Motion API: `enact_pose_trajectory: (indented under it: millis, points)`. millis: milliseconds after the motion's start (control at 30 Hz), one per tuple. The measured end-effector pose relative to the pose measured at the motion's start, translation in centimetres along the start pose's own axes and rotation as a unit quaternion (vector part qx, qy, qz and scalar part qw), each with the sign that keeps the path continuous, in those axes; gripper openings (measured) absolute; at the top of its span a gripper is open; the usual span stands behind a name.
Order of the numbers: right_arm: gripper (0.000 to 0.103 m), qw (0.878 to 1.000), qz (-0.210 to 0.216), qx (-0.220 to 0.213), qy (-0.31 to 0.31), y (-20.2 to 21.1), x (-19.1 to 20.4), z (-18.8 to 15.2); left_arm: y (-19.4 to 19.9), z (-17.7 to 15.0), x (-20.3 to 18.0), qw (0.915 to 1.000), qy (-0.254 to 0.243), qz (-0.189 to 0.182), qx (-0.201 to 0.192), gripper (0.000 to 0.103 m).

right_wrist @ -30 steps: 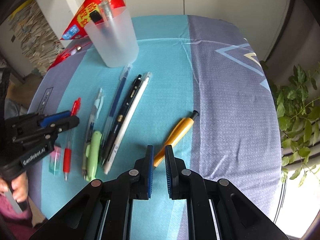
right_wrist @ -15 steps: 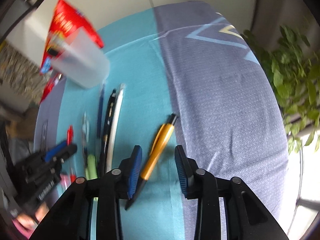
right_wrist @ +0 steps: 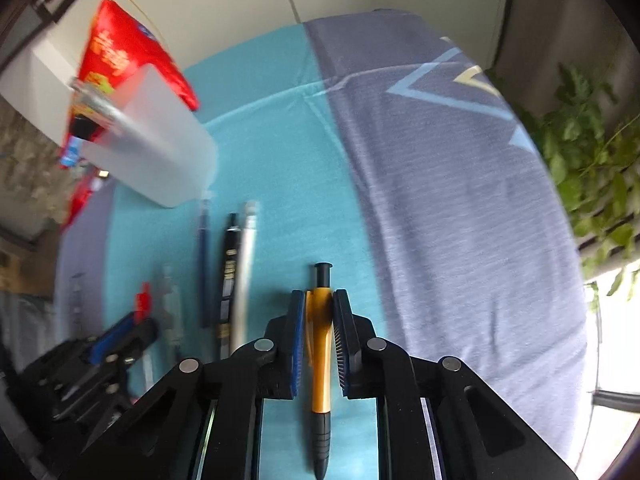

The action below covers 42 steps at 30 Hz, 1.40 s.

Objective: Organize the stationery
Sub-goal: 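Grasp orange mechanical pencil with right tool while left tool grasps red gel pen, then carry orange pencil with right tool while left tool carries red pen to cup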

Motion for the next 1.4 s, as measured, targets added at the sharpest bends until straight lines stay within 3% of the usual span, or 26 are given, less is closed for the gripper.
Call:
enact_pose_trajectory:
  millis: [267, 733, 1100, 1400]
  points:
    - [0.015, 0.998, 0.024, -0.057, 0.026, 4.8, 0.9, -0.3, 3.5, 0.7, 0.5, 0.9986, 0.012, -0.025, -0.045, 0.009]
    - [0.015, 0.985, 0.048, -0.141, 0.083, 11.3, 4.1, -0.5, 9.4, 1.8, -0.7, 0.9927, -0.017, -0.019, -0.118, 0.008]
    - [0.015, 0.986, 0.047, -0.148, 0.068, 11.8, 2.9, -1.2, 2.4, 1.2, 0.0, 0.9997, -0.009, -0.006, -0.020, 0.009]
    - [0.015, 0.985, 0.047, -0.153, 0.056, 12.1, 1.5, -1.3, -0.9, 1.9, -0.1, 0.9999, 0.002, 0.008, 0.014, 0.012]
Point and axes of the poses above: each gripper's, at about its wrist camera, not at the fingertips, and y roughly against the way its jaws point, x to its left, z to its top, the point moved 9 cm from there along -y, roughly the way its jaws point, and after that the axes turned 2 degrees about -z, right-handed, at the moved point
